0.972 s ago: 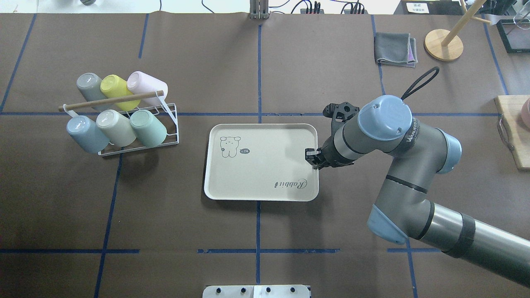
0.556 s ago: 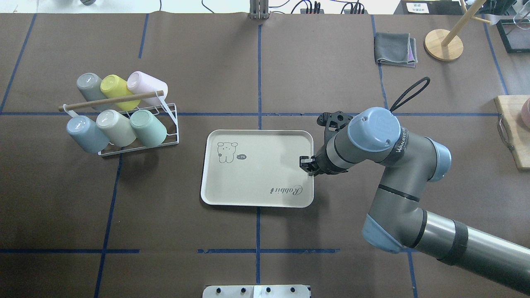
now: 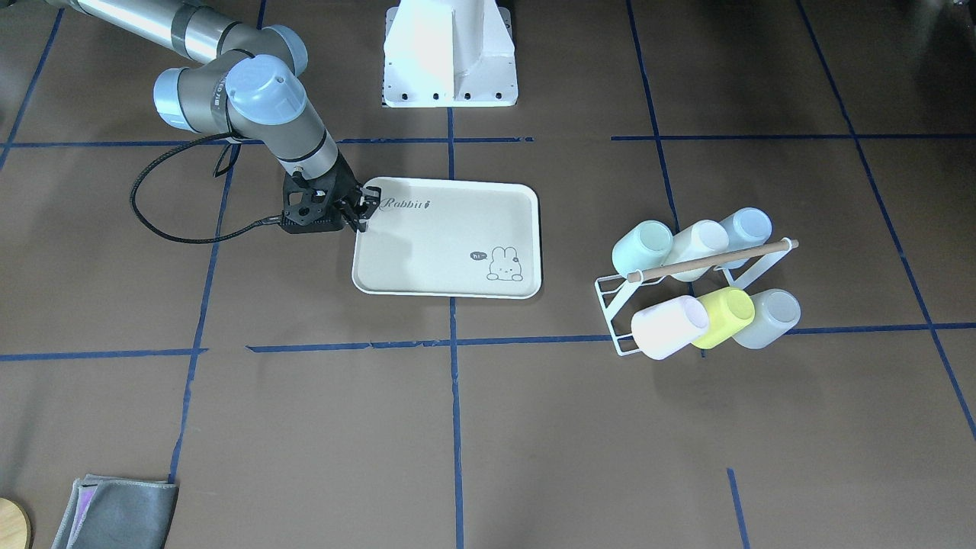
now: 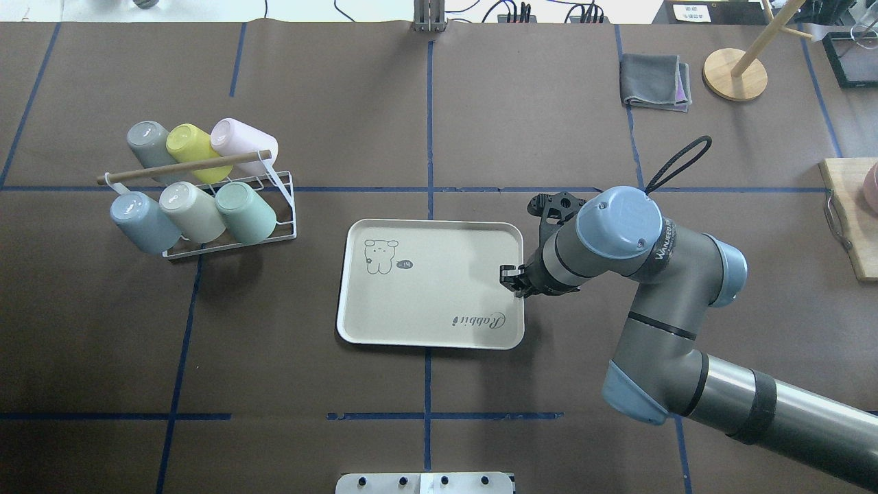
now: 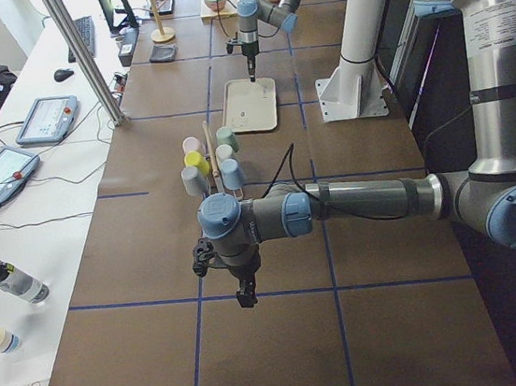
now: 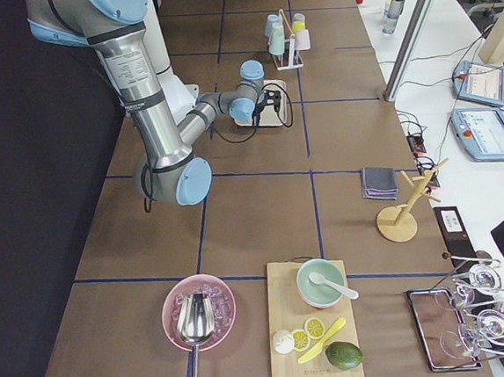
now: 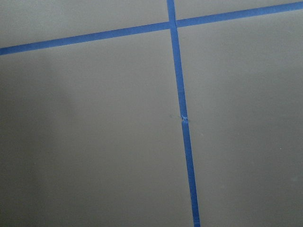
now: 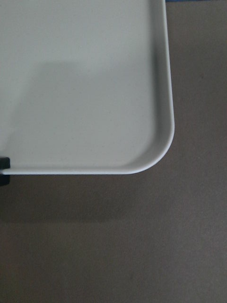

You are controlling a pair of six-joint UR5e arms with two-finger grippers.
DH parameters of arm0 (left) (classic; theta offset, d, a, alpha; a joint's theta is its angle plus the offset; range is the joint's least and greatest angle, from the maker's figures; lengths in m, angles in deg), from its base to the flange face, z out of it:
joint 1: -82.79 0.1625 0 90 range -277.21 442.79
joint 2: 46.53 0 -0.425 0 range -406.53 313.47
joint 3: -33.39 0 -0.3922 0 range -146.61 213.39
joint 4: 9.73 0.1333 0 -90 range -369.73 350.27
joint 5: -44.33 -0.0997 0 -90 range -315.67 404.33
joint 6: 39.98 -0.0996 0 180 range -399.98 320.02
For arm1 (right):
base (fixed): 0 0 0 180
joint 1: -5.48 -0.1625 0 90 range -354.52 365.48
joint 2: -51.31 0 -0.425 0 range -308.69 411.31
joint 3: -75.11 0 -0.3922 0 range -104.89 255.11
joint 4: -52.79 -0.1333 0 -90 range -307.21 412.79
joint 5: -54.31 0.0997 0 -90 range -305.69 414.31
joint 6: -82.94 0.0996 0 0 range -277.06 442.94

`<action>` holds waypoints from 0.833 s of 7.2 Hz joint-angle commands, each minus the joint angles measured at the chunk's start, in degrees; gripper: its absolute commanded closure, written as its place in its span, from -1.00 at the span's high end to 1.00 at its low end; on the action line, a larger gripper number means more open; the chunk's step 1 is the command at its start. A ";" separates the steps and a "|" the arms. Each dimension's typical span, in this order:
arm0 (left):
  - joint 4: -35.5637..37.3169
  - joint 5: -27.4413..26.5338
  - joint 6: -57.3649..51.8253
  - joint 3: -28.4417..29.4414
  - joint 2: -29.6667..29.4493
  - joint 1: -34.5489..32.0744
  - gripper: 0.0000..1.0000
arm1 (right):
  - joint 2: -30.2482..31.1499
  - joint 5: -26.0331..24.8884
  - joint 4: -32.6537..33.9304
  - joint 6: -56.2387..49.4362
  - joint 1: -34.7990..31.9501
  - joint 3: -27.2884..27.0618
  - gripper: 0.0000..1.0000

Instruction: Pick up and place green cup on tray

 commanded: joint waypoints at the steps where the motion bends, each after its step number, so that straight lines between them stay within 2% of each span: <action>1: 0.00 0.00 0.00 -0.04 -0.06 0.00 1.00 | 0.07 -0.09 0.00 0.19 0.00 0.06 0.22; 2: 0.00 0.00 0.00 -0.13 0.03 0.00 1.00 | 0.07 -0.53 0.00 0.11 -0.17 -0.11 0.99; 4: 0.09 0.00 0.00 -0.22 0.03 0.00 1.00 | 0.07 0.60 1.40 -0.51 -3.57 -0.81 1.00; 5: 0.09 0.00 0.00 -0.22 0.03 0.00 1.00 | 0.24 2.61 3.93 -1.55 -6.99 -1.34 1.00; 6: 0.09 0.00 0.09 -0.22 0.03 0.00 1.00 | 0.94 5.16 8.48 -7.57 -11.64 -4.21 1.00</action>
